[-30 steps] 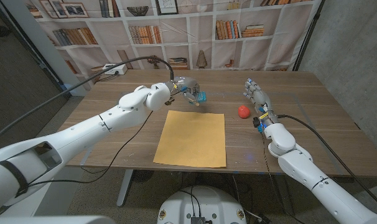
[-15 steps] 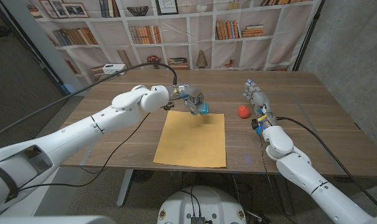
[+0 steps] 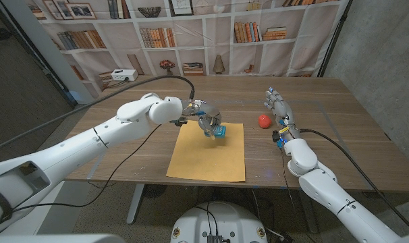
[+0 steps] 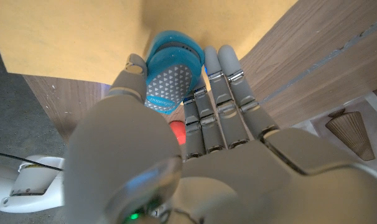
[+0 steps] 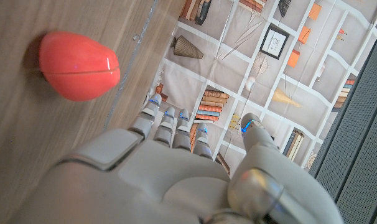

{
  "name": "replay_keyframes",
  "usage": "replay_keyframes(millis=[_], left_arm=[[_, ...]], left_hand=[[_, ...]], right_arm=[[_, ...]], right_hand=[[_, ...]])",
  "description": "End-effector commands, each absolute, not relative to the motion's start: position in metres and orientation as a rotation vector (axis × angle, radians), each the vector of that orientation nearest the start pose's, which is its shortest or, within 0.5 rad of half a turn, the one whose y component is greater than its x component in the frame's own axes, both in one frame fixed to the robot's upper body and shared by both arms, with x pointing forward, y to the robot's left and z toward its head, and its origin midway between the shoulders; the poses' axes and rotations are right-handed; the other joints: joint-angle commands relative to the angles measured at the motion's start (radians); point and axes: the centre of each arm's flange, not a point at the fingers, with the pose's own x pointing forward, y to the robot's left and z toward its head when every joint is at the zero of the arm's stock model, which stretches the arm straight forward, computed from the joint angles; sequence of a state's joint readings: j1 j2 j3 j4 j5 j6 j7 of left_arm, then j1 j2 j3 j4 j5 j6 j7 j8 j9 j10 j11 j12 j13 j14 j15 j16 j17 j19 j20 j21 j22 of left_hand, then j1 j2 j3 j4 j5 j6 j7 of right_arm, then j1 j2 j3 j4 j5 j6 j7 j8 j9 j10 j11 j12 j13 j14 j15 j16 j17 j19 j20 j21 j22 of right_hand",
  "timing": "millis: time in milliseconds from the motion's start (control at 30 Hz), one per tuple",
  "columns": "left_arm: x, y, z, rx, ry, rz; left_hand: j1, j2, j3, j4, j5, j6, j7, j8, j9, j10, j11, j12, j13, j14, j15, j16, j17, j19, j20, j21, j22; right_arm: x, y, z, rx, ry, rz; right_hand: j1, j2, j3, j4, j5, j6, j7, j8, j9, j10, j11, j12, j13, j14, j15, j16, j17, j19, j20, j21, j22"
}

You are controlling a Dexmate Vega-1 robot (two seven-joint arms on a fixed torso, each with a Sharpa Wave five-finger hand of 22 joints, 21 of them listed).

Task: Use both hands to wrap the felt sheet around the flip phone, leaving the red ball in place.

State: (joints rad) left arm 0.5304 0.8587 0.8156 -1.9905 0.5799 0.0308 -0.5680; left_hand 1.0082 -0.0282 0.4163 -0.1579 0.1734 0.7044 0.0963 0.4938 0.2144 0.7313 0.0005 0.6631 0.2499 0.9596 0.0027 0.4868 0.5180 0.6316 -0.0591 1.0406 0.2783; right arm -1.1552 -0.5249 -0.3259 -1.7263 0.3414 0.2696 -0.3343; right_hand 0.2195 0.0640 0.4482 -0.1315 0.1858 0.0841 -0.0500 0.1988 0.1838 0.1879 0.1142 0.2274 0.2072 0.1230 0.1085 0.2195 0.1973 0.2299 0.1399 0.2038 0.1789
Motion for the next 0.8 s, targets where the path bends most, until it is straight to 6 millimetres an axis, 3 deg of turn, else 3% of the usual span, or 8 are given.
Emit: replay_keyframes(millis=[33, 567, 800], left_arm=[[0.539, 0.108, 0.012, 1.917, -0.530, -0.639], [0.556, 0.102, 0.002, 2.023, -0.515, -0.592], [0.559, 0.099, 0.001, 2.030, -0.494, -0.608]], left_hand=[[0.185, 0.187, 0.020, 0.009, 0.004, 0.181, -0.106, 0.062, 0.041, 0.162, -0.150, 0.009, 0.332, 0.145, -0.232, 0.000, 0.005, -0.005, -0.027, 0.013, -0.001], [0.182, 0.180, 0.026, 0.008, 0.002, 0.172, -0.112, 0.060, 0.036, 0.154, -0.161, -0.018, 0.319, 0.135, -0.231, -0.021, 0.017, -0.030, -0.028, 0.046, -0.011], [0.124, 0.165, 0.023, 0.029, -0.001, 0.104, -0.127, 0.021, 0.021, 0.119, -0.158, -0.080, 0.264, 0.085, -0.224, -0.078, 0.006, -0.069, -0.019, 0.071, -0.037]], right_arm=[[0.558, -0.240, -0.067, -0.064, -0.698, 0.033], [0.558, -0.240, -0.066, -0.071, -0.697, 0.022], [0.559, -0.242, -0.067, -0.075, -0.696, 0.022]], right_hand=[[-0.001, 0.004, -0.004, -0.002, 0.008, 0.005, 0.002, -0.001, 0.003, 0.009, 0.004, -0.003, 0.002, 0.006, -0.004, -0.001, 0.004, 0.000, -0.003, 0.004, 0.004], [-0.002, 0.004, -0.006, -0.002, 0.009, 0.005, 0.000, -0.002, 0.003, 0.009, 0.003, -0.005, 0.002, 0.007, -0.004, -0.002, 0.004, 0.000, -0.003, 0.004, 0.004], [-0.002, 0.004, -0.006, -0.003, 0.009, 0.005, 0.000, -0.003, 0.003, 0.008, 0.004, -0.006, 0.002, 0.007, -0.004, -0.003, 0.003, 0.001, -0.002, 0.004, 0.004]])
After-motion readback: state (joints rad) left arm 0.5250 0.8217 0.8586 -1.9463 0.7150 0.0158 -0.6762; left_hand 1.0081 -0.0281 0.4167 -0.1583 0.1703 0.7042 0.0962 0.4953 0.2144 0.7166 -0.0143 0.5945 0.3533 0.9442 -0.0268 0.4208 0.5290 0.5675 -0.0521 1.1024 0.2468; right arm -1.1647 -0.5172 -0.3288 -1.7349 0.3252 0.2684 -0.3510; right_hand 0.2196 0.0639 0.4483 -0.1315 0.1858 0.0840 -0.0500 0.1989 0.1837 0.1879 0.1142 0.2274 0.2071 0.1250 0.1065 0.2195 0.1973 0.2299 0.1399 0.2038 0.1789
